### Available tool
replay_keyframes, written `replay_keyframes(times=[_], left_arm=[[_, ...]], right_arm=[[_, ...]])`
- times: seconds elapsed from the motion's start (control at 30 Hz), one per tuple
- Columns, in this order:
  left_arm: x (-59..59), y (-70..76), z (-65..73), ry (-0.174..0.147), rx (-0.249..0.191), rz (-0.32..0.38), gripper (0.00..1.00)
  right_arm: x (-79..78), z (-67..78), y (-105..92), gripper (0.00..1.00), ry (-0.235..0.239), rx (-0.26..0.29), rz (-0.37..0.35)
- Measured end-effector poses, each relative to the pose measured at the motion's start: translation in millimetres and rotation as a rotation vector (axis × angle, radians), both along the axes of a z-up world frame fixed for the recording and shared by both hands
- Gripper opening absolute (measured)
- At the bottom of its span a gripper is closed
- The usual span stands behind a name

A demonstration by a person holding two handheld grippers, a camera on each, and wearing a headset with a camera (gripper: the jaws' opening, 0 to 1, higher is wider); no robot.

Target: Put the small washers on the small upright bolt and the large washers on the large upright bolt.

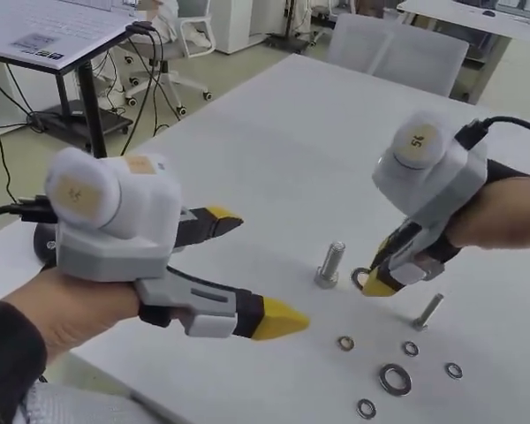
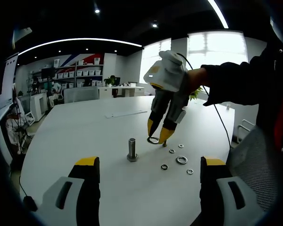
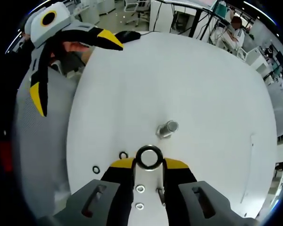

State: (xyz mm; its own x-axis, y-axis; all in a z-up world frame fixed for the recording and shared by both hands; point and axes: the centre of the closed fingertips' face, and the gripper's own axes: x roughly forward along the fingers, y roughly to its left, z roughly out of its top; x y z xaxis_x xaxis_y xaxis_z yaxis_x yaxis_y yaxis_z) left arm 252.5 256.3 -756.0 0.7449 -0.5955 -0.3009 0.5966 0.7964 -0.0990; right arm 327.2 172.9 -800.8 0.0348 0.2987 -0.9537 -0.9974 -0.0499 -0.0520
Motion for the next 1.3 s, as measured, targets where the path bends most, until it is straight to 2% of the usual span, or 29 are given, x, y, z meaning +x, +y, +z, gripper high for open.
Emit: replay_keyframes(times=[0.17, 0.4, 0.57, 0.77, 0.9, 1.3], left_arm=[[0.8, 0.9, -0.2, 0.0, -0.001, 0.0, 0.88], [1.6, 3.8, -5.3, 0.007, 0.004, 0.007, 0.88], [1.9, 6.7, -14.5, 0.021, 0.024, 0.01, 0.88], [4.8, 9.7, -21.6, 0.031, 0.026, 0.011, 0.88], [7.7, 11.6, -26.4, 0.039, 0.029, 0.009, 0.88], [11.8, 8.5, -38.2, 0.062, 0.043, -0.024, 0.88]], right_arm=[[0.5, 16.6, 4.7, 0.24, -0.018, 0.022, 0.013], [7.8, 28.3, 14.8, 0.24, -0.046, 0.036, 0.028], [12.8, 29.0, 22.4, 0.24, -0.049, 0.043, 0.035], [25.9, 29.5, 32.0, 0.24, -0.05, 0.051, 0.04], [27.8, 29.7, 35.9, 0.24, -0.051, 0.054, 0.045], [35.3, 18.4, 43.5, 0.24, -0.052, 0.018, 0.071]])
